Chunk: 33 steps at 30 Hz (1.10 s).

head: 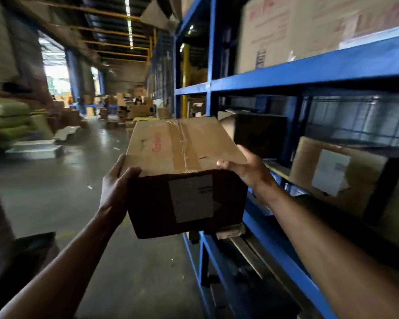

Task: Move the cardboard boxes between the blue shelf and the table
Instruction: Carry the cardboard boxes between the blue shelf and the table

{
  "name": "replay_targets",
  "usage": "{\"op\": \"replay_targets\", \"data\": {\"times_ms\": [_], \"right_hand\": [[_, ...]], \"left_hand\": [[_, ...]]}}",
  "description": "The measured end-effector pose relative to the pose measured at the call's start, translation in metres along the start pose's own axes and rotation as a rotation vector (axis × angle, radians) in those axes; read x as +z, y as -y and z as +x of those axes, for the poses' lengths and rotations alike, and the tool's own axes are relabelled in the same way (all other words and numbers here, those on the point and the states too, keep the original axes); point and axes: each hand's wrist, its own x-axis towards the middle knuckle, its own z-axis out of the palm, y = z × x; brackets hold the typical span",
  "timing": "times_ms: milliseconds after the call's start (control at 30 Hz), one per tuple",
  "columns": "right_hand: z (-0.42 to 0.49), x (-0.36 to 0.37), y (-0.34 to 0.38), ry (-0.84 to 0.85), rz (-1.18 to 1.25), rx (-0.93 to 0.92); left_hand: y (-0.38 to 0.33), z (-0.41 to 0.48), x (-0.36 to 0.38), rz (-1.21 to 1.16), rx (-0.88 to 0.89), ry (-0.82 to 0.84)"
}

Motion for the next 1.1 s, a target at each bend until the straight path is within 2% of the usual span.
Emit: {"op": "replay_targets", "data": {"times_ms": [267,400,700,867,1100], "right_hand": [[0.043,-0.064,-0.023,-0.187,-0.171,0.035],[0.058,-0.081,-0.040,-0.277,-0.213,0.140],[0.089,-0.108,-0.052,-0.482,-0.273,0.135],[0.108,-0.115,-0.068,-0.598,-0.259,0.158],[0.153,-0.089,-0.088,-0.821,-0.272,0.202]], "left_hand": [[0.022,0.078,0.097,-0.087,0.017,0.193],[0.036,0.106,0.126,-0.112,0.007,0.224],[0.070,0.182,0.199,-0.154,-0.037,0.291],[0.102,0.229,0.243,-0.173,-0.064,0.477],[0.128,0.336,0.291,-0.212,0.031,0.669]]}}
